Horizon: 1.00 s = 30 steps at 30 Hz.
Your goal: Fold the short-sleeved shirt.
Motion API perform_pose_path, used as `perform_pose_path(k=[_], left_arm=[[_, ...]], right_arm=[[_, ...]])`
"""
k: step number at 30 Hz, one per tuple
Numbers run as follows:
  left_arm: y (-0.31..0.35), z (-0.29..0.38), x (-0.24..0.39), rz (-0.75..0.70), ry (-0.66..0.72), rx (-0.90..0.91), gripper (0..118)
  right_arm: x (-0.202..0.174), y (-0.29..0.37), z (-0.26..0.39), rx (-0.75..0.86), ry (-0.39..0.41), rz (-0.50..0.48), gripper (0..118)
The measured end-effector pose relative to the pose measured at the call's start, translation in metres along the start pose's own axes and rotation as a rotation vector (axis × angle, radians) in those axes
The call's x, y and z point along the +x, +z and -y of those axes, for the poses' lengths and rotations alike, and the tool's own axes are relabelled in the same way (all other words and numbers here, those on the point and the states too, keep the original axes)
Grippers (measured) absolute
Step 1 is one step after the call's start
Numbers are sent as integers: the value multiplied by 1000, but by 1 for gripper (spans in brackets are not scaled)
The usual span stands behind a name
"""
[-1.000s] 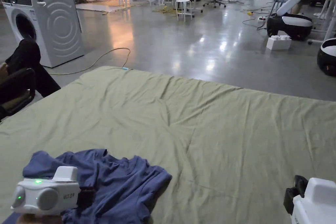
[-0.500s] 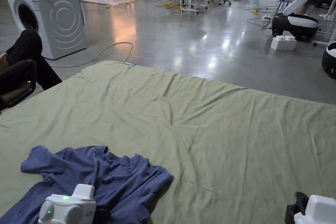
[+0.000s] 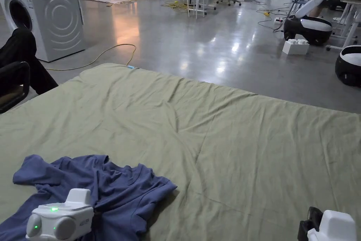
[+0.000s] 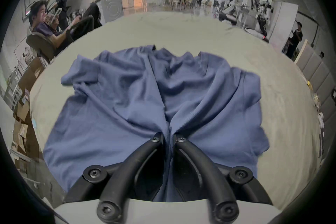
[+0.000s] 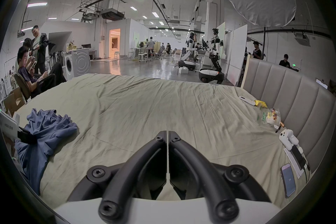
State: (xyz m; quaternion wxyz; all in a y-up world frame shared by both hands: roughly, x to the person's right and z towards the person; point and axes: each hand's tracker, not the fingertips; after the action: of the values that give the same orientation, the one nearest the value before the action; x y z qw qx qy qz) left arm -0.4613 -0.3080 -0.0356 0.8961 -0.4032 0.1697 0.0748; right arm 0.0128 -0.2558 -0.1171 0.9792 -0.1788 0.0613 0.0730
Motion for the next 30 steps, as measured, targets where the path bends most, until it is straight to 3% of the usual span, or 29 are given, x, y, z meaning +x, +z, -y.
perform_pose_path(k=[14,22,28,30], left_arm=[[103,-100,-5,106,66,414,8],[150,-156,45,235,-15,553,8],[183,-173,122,381,-113,623,8],[184,-168,111,434,-123,629,8]], right_arm=[[20,15,-15,57,-32,17,2],[45,31,-23,97,-66,49,2],[70,48,-26,126,-88,89,2],[80,55,-26,136,-95,110,2]])
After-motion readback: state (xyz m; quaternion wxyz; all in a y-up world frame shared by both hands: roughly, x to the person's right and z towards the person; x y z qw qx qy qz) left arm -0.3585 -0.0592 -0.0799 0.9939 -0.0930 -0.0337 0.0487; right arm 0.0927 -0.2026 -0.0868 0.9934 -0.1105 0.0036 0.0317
